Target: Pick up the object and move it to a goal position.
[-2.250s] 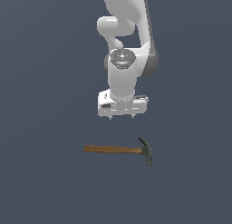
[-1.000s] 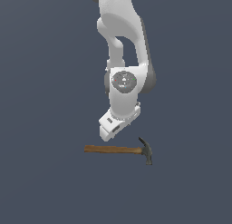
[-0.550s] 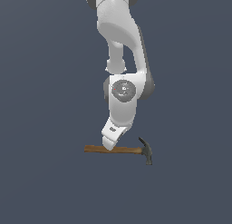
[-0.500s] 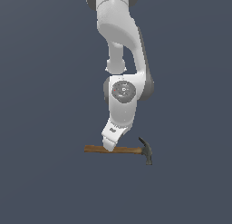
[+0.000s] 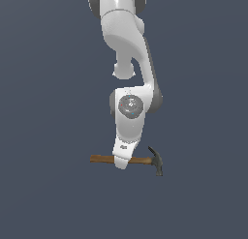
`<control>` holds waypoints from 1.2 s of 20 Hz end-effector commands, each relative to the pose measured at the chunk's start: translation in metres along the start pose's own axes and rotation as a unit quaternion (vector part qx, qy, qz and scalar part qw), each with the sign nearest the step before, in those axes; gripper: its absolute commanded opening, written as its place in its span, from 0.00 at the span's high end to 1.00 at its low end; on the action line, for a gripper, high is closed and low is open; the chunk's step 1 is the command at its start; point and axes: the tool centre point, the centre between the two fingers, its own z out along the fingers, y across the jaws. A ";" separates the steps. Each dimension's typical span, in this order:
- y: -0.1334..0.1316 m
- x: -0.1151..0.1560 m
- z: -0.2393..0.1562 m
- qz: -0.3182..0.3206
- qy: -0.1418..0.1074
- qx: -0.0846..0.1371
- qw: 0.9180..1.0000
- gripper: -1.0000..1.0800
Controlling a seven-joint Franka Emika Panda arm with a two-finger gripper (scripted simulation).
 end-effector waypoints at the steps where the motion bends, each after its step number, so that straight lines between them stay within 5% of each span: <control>1: 0.003 0.000 0.003 -0.024 0.001 -0.001 1.000 0.04; 16: 0.007 0.000 0.014 -0.064 0.002 -0.002 0.998 0.04; 24: 0.006 0.000 0.050 -0.066 0.001 -0.002 0.998 0.04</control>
